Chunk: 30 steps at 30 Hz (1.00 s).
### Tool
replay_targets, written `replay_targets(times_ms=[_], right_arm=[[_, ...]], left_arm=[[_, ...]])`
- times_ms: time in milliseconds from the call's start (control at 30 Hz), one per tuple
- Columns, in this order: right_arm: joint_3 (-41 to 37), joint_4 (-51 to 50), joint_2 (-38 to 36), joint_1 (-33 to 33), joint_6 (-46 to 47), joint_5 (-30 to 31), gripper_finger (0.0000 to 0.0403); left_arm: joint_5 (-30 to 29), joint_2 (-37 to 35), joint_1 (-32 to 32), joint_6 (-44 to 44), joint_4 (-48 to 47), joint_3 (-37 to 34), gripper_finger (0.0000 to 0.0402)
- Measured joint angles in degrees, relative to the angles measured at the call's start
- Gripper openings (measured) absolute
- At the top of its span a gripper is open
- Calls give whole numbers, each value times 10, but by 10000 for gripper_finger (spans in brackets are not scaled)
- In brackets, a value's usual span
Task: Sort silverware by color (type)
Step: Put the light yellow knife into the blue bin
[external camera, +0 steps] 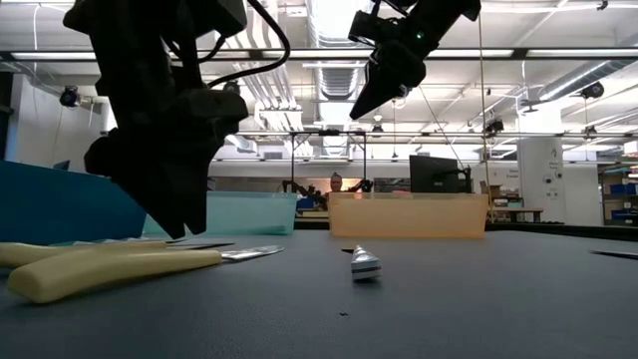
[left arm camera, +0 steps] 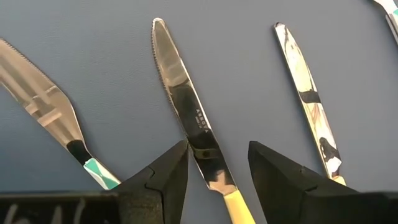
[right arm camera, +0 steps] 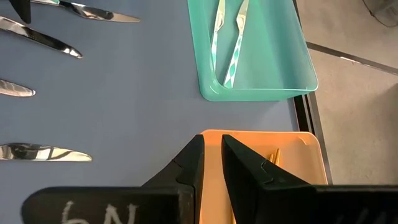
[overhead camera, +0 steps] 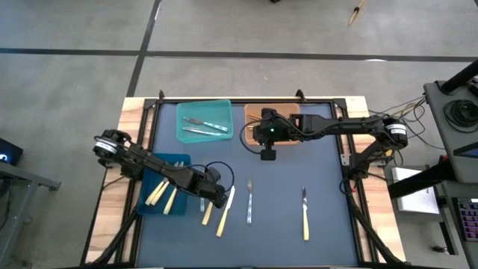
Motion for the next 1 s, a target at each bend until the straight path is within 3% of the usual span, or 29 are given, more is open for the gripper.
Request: replay_targets(times_ms=[633,1000], right_arm=[[0,0,0,0,5,0,47],[-1,0,0,0,4,0,47]], left_arm=[[-8,40,-1,12,-10,12,149],[-11,41,-1,8,-14,12,98]])
